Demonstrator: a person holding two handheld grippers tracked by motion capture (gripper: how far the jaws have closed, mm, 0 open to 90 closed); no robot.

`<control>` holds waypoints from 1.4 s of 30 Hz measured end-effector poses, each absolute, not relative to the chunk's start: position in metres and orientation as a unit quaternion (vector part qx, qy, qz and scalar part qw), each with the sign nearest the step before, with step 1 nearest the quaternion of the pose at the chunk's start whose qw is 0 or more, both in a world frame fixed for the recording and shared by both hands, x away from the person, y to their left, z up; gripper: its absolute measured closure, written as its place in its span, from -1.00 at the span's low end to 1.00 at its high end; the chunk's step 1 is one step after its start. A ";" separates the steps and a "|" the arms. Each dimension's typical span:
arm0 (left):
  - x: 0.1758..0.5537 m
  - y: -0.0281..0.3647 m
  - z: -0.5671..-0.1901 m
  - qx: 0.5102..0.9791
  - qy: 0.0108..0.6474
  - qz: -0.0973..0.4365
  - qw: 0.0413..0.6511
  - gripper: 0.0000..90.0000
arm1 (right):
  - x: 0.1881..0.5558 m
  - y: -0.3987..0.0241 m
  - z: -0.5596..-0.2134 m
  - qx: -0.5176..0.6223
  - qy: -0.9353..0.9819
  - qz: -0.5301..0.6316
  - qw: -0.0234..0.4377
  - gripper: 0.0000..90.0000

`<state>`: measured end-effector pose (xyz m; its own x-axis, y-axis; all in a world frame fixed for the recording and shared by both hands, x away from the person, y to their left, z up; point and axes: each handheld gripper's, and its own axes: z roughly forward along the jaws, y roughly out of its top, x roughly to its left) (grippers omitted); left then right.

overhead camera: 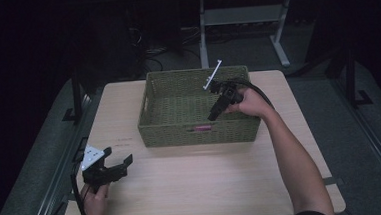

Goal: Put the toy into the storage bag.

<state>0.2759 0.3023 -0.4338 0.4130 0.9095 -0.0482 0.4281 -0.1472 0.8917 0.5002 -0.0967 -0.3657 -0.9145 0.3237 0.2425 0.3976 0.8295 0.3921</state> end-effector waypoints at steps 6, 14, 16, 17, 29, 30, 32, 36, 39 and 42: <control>0.276 0.303 -0.433 0.710 0.470 0.268 0.451 -0.69 | 0.499 -0.099 -0.362 -0.197 -0.950 -0.232 0.075 0.00; 0.275 0.302 -0.434 0.711 0.469 0.266 0.451 -0.69 | 0.495 -0.107 -0.358 -0.210 -0.945 -0.239 0.070 -0.08; 0.275 0.302 -0.434 0.710 0.469 0.266 0.452 -0.69 | 0.495 -0.109 -0.355 -0.211 -0.945 -0.242 0.067 -0.08; 0.275 0.302 -0.434 0.710 0.469 0.266 0.453 -0.69 | 0.495 -0.110 -0.355 -0.210 -0.945 -0.243 0.065 -0.09; 0.275 0.302 -0.433 0.711 0.469 0.268 0.451 -0.69 | 0.486 -0.120 -0.339 -0.218 -0.940 -0.259 0.054 -0.13; 0.275 0.302 -0.433 0.711 0.469 0.268 0.451 -0.69 | 0.485 -0.121 -0.338 -0.218 -0.939 -0.261 0.051 -0.14; 0.275 0.302 -0.433 0.710 0.469 0.268 0.451 -0.69 | 0.483 -0.122 -0.335 -0.217 -0.938 -0.265 0.051 -0.15; 0.275 0.302 -0.433 0.711 0.469 0.268 0.451 -0.69 | 0.479 -0.121 -0.330 -0.213 -0.938 -0.268 0.045 -0.16; 0.275 0.301 -0.433 0.711 0.468 0.267 0.451 -0.69 | 0.478 -0.121 -0.329 -0.214 -0.938 -0.268 0.045 -0.17; 0.275 0.301 -0.433 0.711 0.469 0.267 0.451 -0.69 | 0.475 -0.121 -0.328 -0.212 -0.938 -0.270 0.044 -0.17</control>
